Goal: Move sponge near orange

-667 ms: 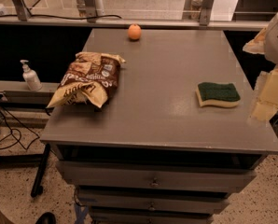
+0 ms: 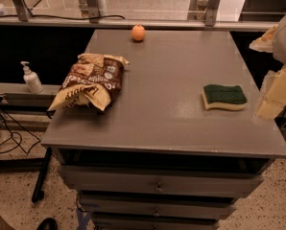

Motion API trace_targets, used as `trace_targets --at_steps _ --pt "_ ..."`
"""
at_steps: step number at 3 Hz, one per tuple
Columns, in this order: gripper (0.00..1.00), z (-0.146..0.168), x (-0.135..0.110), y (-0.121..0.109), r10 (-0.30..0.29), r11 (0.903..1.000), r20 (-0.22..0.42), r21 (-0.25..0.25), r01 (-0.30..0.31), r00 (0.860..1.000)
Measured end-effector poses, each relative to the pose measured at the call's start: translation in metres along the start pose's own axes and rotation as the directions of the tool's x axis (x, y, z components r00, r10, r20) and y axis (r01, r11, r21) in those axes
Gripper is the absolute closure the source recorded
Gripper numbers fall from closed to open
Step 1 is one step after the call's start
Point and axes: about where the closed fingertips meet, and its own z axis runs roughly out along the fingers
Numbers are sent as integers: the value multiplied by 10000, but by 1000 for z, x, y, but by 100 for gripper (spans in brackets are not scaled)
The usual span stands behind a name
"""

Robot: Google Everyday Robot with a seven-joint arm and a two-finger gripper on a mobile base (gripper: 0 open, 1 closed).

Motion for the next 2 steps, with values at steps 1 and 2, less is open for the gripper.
trace_targets --at_steps 1,2 --pt "0 22 7 -19 27 9996 848 292 -52 9964" --pt "0 51 18 -40 283 9986 1498 393 -346 9883"
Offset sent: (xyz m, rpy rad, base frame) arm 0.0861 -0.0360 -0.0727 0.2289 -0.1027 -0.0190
